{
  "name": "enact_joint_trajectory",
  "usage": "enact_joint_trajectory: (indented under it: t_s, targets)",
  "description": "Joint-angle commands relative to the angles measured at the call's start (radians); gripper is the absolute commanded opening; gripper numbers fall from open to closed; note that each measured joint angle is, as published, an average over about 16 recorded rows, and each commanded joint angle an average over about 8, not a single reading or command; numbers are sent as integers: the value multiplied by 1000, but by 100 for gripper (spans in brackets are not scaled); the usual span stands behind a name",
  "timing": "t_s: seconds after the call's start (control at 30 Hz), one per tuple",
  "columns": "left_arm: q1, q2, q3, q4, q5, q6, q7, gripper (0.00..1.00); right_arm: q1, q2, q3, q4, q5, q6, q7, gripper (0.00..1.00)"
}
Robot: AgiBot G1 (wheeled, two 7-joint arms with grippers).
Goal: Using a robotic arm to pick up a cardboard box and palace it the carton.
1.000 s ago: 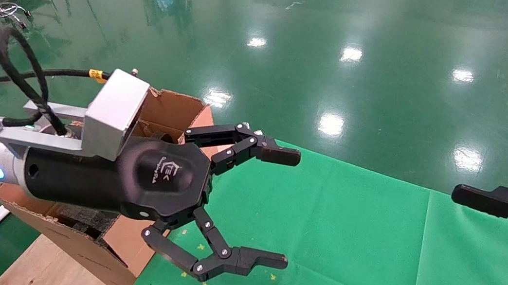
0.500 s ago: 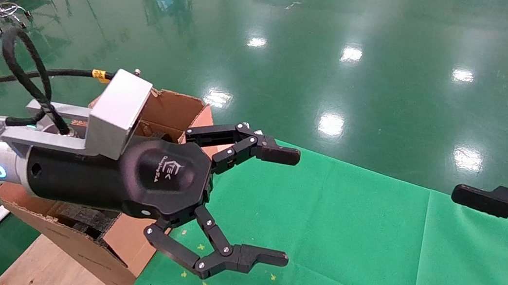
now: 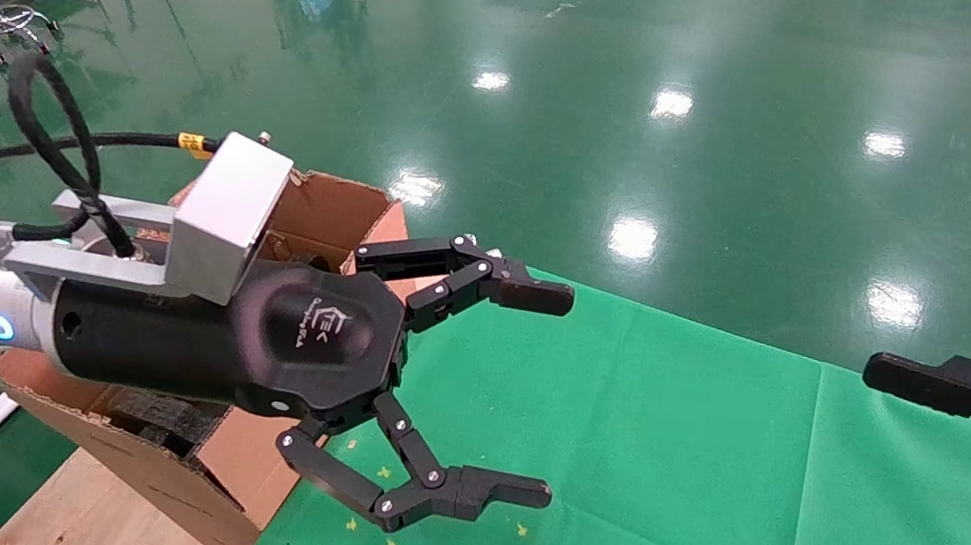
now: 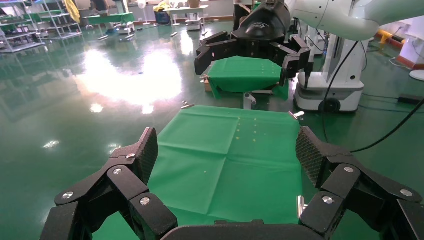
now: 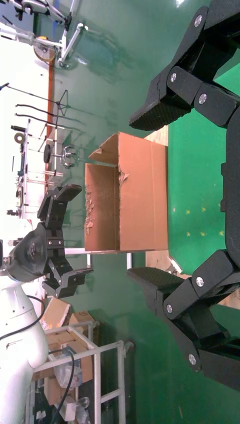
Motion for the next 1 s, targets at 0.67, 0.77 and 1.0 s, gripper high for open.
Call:
enact_joint_trajectory:
  t_s: [0.67, 0.77, 1.0]
  targets:
    - [-1, 0, 1, 1, 1, 0, 0, 100, 0, 0, 0, 0, 0, 0, 0, 100]
    - [-1, 0, 1, 1, 1, 0, 0, 100, 0, 0, 0, 0, 0, 0, 0, 100]
    - [-1, 0, 1, 1, 1, 0, 0, 100, 0, 0, 0, 0, 0, 0, 0, 100]
